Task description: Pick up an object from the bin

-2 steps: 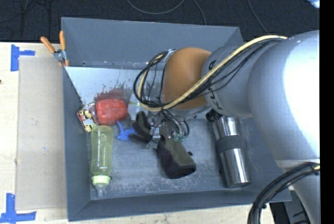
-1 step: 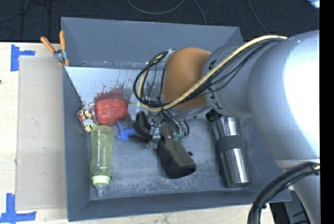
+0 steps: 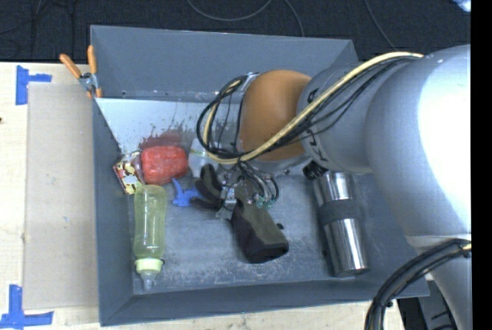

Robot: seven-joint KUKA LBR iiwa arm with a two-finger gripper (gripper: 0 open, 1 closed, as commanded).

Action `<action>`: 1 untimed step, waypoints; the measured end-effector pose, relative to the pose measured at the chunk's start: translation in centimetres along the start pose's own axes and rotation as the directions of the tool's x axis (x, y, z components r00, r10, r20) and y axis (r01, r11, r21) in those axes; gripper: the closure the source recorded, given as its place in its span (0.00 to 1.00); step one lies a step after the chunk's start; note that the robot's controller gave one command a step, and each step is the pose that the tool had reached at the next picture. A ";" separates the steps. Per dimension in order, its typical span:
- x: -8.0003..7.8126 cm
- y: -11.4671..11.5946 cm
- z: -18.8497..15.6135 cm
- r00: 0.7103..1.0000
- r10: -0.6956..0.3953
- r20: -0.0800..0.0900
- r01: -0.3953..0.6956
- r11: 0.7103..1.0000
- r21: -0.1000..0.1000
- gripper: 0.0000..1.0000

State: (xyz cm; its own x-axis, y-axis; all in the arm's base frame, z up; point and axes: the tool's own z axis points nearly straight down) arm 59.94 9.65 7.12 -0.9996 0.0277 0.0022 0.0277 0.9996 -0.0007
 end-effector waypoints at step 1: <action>0.0 0.0 0.0 1.000 0.000 0.000 0.000 1.000 0.000 1.00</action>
Offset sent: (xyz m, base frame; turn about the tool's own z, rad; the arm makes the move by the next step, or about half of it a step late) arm 0.0000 0.0000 0.0000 0.0000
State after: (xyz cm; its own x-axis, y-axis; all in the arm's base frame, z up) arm 59.94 9.65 7.12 -0.9996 0.0273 0.0021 0.0273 0.9996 -0.0007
